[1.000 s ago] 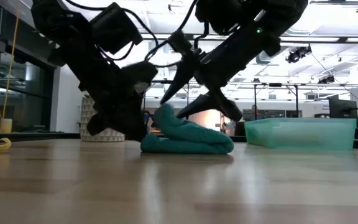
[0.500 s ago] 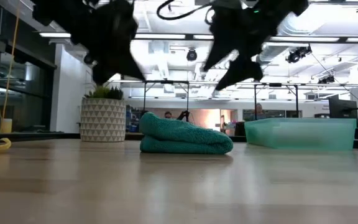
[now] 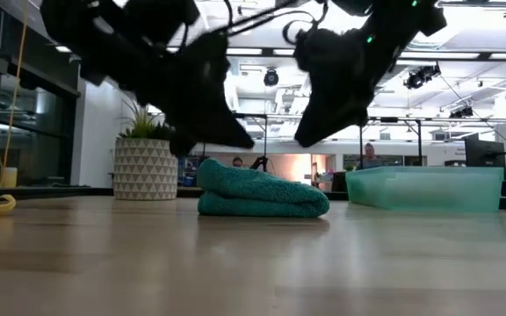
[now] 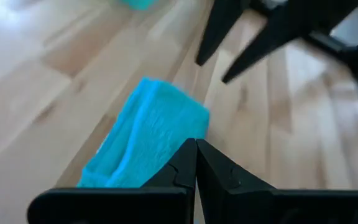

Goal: Fold microfiber towels
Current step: Fold the blue microfiber cloth

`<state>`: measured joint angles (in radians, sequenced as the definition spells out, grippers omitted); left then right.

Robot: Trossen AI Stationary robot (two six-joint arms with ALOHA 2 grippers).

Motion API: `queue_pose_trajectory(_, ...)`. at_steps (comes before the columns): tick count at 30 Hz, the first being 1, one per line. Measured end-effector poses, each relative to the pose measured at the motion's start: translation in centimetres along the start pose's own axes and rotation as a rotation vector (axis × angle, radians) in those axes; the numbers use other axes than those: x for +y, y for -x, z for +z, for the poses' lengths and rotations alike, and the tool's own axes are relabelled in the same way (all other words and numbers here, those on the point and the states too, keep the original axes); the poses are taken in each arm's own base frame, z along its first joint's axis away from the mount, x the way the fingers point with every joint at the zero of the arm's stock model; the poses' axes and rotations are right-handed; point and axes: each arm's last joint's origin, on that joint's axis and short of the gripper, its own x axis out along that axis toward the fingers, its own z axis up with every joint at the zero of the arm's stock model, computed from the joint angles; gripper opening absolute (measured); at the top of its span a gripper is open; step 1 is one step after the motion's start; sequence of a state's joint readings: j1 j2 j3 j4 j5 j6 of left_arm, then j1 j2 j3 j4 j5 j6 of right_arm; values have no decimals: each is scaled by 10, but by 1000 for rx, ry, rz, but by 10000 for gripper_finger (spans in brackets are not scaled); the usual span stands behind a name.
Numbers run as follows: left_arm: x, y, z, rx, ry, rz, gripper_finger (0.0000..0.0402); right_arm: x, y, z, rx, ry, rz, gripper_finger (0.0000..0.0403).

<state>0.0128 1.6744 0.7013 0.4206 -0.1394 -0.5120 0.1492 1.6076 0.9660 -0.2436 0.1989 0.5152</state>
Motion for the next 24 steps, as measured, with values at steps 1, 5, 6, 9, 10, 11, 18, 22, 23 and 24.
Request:
queue_pose_trajectory(1,2,-3,-4,12,1,7,0,0,-5,-1,2,-1,-1,64)
queue_pose_trajectory(5,10,-16,-18,71,1,47,0,1,-25,-5,7,-5,6,16)
queue_pose_trajectory(6,11,-17,-20,86,-1,56,0,1,-29,-7,16,-10,-4,23)
queue_pose_trajectory(9,12,-18,-23,101,-5,67,0,0,-39,-12,39,-21,-26,24)
queue_pose_trajectory(10,13,-18,-23,105,-6,71,0,0,-41,-14,49,-19,-31,19)
queue_pose_trajectory(11,13,-18,-24,109,-7,78,0,-1,-44,-17,64,-15,-39,11)
queue_pose_trajectory(18,15,-15,-27,162,-74,103,0,-4,-53,-28,145,-24,-81,10)
queue_pose_trajectory(22,17,-12,-28,194,-84,137,0,-5,-44,-26,154,-10,-85,2)
queue_pose_trajectory(23,18,-11,-29,208,-87,146,0,-5,-40,-24,149,-3,-82,1)
queue_pose_trajectory(24,18,-9,-29,211,-88,148,0,-5,-36,-22,141,3,-78,1)
